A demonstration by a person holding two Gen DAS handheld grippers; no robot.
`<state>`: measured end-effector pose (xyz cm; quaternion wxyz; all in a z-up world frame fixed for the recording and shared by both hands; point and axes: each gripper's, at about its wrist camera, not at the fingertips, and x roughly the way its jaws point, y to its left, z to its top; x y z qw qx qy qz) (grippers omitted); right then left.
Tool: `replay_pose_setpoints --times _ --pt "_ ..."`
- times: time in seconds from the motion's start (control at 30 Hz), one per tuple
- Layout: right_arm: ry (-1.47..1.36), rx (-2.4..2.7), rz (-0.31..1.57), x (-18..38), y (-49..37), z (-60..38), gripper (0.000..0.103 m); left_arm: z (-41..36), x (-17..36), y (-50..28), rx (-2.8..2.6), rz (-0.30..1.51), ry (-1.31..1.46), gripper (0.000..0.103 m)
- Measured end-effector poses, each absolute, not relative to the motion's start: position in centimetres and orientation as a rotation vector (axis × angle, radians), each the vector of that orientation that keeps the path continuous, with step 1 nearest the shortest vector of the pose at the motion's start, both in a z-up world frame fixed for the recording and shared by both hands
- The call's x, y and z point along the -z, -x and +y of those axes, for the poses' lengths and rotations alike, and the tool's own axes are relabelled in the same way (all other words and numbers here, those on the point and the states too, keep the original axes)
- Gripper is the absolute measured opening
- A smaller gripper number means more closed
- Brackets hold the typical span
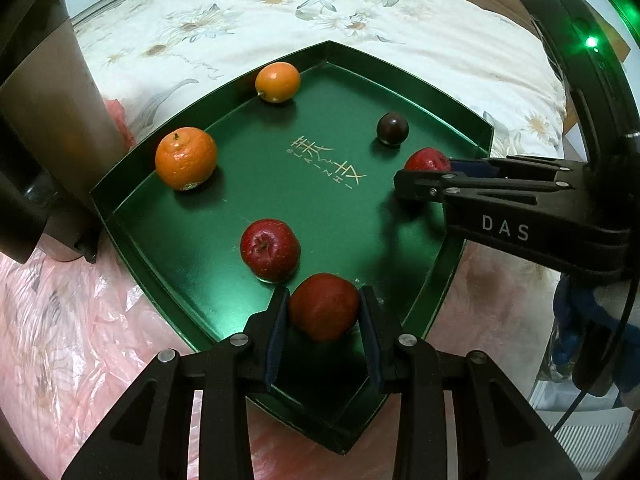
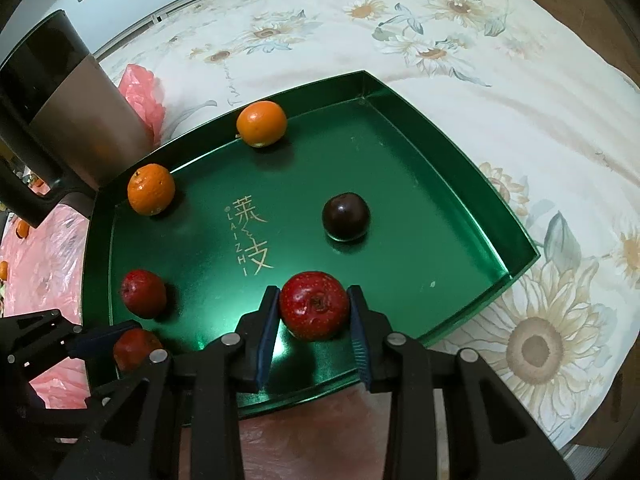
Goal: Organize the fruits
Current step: 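Open the right tool to drop its apple while the left tool releases its apple, then move both open tools back over the fruit on the pink sheet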
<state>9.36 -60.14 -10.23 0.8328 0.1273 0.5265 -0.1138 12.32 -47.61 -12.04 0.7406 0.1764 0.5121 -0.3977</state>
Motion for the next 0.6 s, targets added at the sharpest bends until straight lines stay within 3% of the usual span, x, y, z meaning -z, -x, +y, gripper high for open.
replay_pose_setpoints --times 0.03,0.07,0.1,0.17,0.6 --pt "-0.268 0.243 1.118 10.2 -9.3 -60.1 0.046 -47.6 12.1 -12.4 0.871 1.124 -0.389 0.03" --pt "-0.266 0.246 1.117 10.2 -9.3 -60.0 0.069 -47.5 12.2 -12.4 0.869 1.124 -0.39 0.031" --pt "-0.26 0.251 1.111 10.0 -9.3 -59.8 0.073 -47.3 12.1 -12.3 0.868 1.123 -0.389 0.033" --pt "-0.253 0.252 1.109 9.9 -9.4 -59.7 0.075 -47.1 11.9 -12.4 0.868 1.121 -0.383 0.039" --pt "-0.218 0.283 1.083 6.9 -9.2 -58.3 0.075 -44.6 8.3 -11.9 0.868 1.057 -0.347 0.046"
